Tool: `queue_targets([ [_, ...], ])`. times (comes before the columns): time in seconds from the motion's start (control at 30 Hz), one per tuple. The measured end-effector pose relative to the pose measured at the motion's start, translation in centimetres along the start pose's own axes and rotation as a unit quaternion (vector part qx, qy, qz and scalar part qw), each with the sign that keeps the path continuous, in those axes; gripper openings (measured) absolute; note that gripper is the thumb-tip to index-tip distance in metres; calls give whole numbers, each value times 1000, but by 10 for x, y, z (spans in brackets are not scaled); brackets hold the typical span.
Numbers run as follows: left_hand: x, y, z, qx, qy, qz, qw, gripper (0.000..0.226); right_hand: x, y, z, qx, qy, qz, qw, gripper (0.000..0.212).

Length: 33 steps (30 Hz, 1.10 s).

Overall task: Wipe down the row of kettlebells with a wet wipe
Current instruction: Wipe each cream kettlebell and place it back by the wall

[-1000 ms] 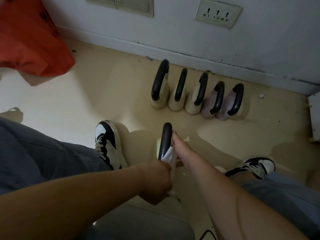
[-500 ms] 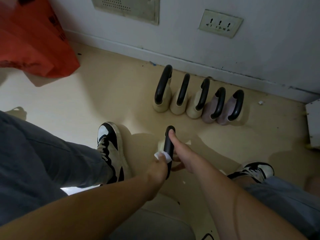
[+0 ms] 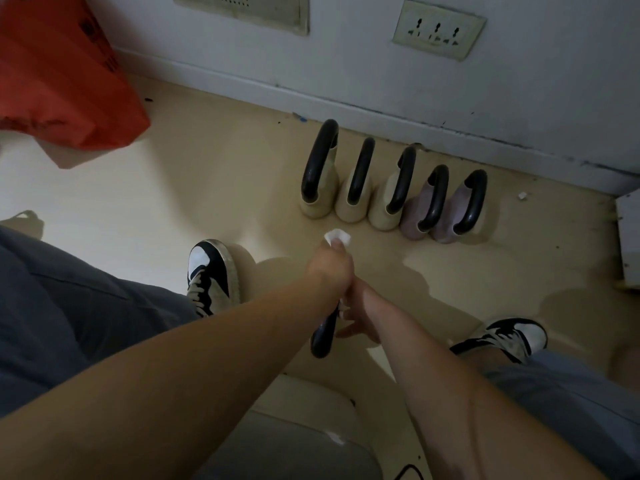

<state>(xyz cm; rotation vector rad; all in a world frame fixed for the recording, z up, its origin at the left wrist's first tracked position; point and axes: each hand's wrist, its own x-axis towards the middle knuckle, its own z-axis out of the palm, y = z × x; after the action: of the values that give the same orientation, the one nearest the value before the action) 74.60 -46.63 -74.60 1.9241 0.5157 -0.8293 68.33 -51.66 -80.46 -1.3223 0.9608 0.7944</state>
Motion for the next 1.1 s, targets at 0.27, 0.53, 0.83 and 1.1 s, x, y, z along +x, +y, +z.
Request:
queue_targets([
  [0.27,-51,-100,-35,160,-62,46,984,58,5,0,-4,58,-9,10,998,116],
  [0.53,-21,-39,-79,251,-24,150,956,75,-2,0,-6,65,15,-14,998,92],
  [0.83,41,-17,-9,594,-113,302,737,31,19,17,-16,133,27,22,990,77],
  [1.1,35,5,4,742,-113,260,607,36,35,27,-23,197,47,33,979,91],
])
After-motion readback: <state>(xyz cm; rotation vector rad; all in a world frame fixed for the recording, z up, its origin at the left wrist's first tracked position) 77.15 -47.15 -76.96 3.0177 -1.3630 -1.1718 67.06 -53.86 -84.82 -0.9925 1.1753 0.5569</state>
